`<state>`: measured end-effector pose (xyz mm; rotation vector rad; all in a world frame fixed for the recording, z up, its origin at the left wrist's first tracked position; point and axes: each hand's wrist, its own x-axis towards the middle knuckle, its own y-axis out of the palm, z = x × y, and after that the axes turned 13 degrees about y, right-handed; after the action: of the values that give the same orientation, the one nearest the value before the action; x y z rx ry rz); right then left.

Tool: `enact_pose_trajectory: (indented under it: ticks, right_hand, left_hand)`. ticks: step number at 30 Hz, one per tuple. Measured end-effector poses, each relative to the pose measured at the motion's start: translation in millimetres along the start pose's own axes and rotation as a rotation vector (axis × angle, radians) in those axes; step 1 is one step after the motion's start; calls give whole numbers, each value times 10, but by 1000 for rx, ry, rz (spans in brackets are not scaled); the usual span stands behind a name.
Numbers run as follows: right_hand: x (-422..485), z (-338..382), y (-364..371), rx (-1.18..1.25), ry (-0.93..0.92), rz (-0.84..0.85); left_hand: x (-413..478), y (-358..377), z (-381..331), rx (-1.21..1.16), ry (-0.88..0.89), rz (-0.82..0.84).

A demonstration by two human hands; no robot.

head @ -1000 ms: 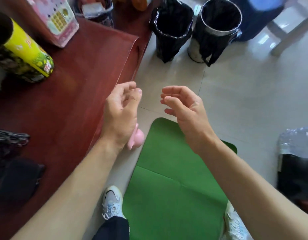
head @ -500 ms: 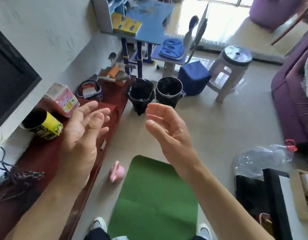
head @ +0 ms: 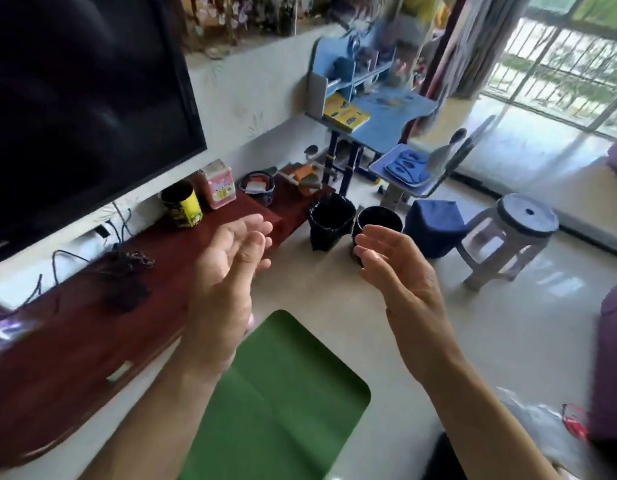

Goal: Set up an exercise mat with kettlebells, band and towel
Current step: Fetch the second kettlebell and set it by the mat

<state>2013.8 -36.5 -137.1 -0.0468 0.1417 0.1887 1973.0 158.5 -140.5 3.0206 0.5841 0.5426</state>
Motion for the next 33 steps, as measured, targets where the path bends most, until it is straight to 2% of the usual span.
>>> enact_pose_trajectory:
  ticks: [6,10,14,20,25,33]
  right_hand:
    - [-502,193,689,-35,-44,171]
    - [-1056,174,1466,-38,-27,361]
    - [-1662,186,2241,-65,-52,541]
    - [-2577,169,3337,-94,-93,811]
    - [-3154,133,3800,-70,-83,949]
    - [-3702,76,4141,-29,-62,1256]
  left_hand:
    - [-611,-682,-573,9,43,-180]
    - [-1229,-1423,-1049,-52,59,-309]
    - [-1776,-2180,-1452,94,145,-433]
    - [-2774,-3239,-1810,197,163,-686]
    - [-3524,-3678,-2102,150,163,-855]
    - [-4581,-3634,-2511,357,184,-1196]
